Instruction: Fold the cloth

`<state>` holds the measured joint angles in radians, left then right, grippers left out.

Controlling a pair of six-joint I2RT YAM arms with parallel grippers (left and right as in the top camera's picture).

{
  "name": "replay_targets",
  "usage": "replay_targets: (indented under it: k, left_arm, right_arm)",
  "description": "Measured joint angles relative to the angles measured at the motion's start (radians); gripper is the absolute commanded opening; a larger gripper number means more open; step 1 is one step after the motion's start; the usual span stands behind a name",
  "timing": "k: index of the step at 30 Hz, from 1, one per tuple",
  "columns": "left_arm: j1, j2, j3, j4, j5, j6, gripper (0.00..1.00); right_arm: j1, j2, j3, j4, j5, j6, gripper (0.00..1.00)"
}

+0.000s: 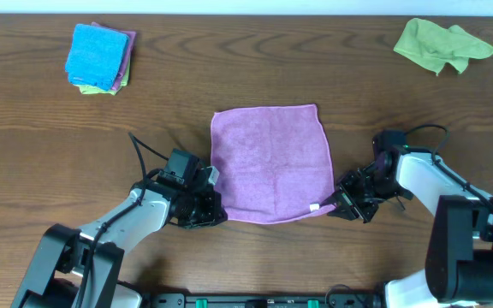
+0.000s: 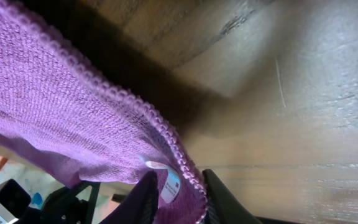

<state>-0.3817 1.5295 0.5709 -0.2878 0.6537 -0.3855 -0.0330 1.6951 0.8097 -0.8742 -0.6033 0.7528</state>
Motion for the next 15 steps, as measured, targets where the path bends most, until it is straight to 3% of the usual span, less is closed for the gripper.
replay_targets:
  k: [5, 15]
  left_arm:
    - [0.0, 0.0, 0.0, 0.0, 0.0, 0.0, 0.06]
    - [0.0, 0.0, 0.0, -0.022, 0.002, -0.011, 0.06]
  right_arm:
    - [0.0, 0.0, 0.0, -0.013, -0.003, -0.004, 0.02]
    - [0.0, 0.0, 0.0, -0.05, -0.003, -0.039, 0.01]
